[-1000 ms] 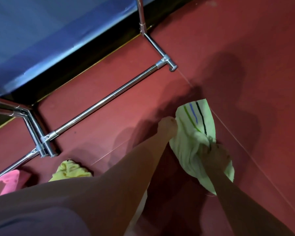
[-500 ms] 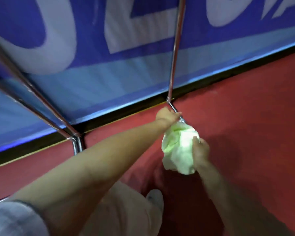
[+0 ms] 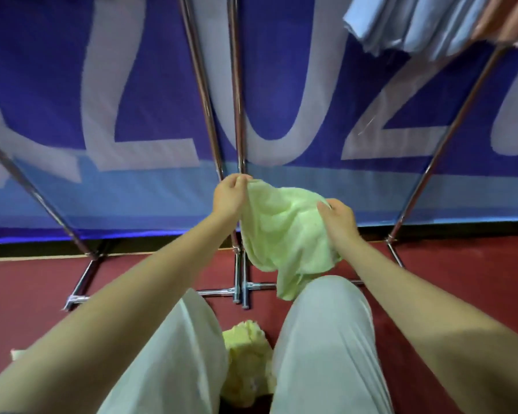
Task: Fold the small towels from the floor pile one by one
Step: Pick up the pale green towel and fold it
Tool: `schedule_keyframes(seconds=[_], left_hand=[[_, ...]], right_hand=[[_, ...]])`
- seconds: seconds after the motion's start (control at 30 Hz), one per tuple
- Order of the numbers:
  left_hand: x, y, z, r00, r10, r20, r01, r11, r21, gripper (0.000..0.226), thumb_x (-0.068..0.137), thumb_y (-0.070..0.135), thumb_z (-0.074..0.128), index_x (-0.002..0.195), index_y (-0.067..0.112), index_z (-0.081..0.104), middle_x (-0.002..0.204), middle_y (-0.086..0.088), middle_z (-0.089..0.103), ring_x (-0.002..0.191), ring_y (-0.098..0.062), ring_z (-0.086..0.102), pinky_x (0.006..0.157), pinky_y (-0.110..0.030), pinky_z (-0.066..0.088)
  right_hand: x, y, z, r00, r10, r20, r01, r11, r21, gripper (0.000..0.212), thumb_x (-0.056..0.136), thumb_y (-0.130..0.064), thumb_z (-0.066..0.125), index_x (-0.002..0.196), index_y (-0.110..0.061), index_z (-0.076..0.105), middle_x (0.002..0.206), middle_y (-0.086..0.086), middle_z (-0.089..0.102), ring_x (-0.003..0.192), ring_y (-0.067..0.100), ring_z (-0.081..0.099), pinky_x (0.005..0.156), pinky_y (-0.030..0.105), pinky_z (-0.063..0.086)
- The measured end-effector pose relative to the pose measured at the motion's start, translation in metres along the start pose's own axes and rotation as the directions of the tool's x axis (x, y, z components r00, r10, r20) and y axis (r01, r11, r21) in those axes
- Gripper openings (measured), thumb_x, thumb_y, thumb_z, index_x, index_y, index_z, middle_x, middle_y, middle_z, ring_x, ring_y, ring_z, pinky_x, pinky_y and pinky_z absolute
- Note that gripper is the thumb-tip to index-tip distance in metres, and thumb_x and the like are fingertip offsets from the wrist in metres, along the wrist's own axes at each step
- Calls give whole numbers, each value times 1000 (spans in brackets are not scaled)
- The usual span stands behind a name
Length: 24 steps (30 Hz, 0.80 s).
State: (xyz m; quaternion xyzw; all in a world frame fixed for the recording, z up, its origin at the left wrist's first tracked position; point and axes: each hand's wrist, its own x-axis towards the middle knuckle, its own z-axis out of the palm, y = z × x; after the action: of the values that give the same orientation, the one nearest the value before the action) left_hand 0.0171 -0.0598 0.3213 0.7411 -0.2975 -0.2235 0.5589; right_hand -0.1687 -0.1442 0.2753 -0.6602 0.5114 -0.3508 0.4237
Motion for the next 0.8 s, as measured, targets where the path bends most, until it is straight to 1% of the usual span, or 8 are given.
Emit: schedule_keyframes(seconds=[0.1,0.2,0.37,0.4,0.53,0.67,0.73,0.8], left_hand=[[-17,-14,-37,983,-178,35,182,973,-141,29,92,13,44,95,11,73,82,-1,66,76,-18,60,70,-24,51],[-36,-45,-57,921,-368,130,389,838,-384,29,90,12,45,95,7,72,92,-12,69,81,-26,60,73,-34,47],[-62,-89,-73,873,-459,167,460,658,-597,32,104,17,39,79,6,57,74,-9,60,69,-20,55,64,-30,44],[-66,-89,-73,874,-447,192,463,644,-610,34,104,20,39,76,8,54,69,-7,57,65,-18,54,61,-28,45],[-75,-82,-75,924,-298,240,383,752,-537,36,99,13,50,65,15,39,50,3,45,49,-11,45,46,-20,40],[-71,-79,-82,952,-203,228,295,805,-514,37,96,5,50,67,20,33,61,0,37,59,-13,38,54,-26,36],[-73,-72,-83,959,-164,233,262,832,-490,36,96,6,52,67,19,34,58,4,40,54,-10,40,50,-22,39],[-78,-65,-84,953,-118,280,244,847,-473,33,95,10,56,68,19,40,58,4,46,55,-11,46,53,-22,44]], right_hand=[[-24,-23,29,992,-63,108,66,997,-25,22,94,-17,50,95,0,64,87,9,60,82,20,52,73,33,40],[-52,-29,48,971,-120,208,141,986,-88,21,96,-15,49,93,2,62,85,7,58,81,18,50,65,26,31],[-80,-26,68,934,-138,329,218,951,-221,22,96,-16,48,90,2,60,87,10,60,82,19,51,64,26,28],[-85,-26,71,930,-135,343,220,950,-222,21,96,-15,48,88,1,59,85,10,59,81,19,50,62,26,29],[-109,-27,76,942,-66,328,115,985,-132,15,91,-9,48,78,-6,54,73,3,51,68,15,44,53,14,33],[-123,-25,77,946,20,324,-5,999,-48,24,96,-22,47,76,-9,49,67,-1,43,62,11,39,49,18,29],[-125,-26,76,948,49,315,-26,997,-75,22,97,-31,46,87,-12,53,71,-4,49,62,9,44,55,20,34],[-127,-28,74,939,51,341,-51,999,-9,24,97,-31,47,116,-18,54,79,-3,54,64,9,49,59,22,40]])
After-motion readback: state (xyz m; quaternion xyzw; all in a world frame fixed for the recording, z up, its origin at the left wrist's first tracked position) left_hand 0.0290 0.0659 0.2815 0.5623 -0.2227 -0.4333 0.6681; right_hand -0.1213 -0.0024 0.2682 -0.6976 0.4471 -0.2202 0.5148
